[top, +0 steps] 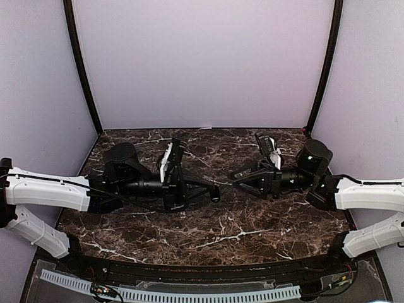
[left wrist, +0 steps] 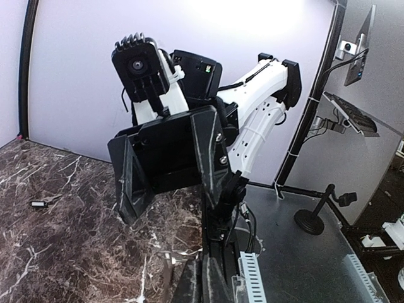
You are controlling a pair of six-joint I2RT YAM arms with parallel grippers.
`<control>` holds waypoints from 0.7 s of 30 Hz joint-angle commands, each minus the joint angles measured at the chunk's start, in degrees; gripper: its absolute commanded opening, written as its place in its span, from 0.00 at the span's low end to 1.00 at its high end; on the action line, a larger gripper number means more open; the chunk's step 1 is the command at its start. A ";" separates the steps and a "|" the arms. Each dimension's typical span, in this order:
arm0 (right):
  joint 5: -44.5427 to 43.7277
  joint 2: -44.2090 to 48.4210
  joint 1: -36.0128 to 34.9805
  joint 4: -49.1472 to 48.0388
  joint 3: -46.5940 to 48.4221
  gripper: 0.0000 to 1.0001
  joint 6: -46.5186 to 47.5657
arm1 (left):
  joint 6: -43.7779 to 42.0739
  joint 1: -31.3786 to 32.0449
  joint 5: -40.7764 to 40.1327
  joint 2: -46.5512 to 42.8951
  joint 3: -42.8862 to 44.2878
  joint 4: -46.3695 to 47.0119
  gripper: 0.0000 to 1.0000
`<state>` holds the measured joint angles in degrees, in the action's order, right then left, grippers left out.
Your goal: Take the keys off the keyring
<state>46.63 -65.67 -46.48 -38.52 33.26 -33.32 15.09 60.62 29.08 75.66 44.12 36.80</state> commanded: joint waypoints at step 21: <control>-5.33 -4.34 -8.13 -0.75 4.81 0.32 11.88 | 5.13 -0.85 8.56 -1.92 2.37 6.03 0.00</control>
<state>41.87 -69.23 -53.52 -38.46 35.79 -24.75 19.77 60.01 36.45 75.18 44.97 40.69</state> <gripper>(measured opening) 0.322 0.015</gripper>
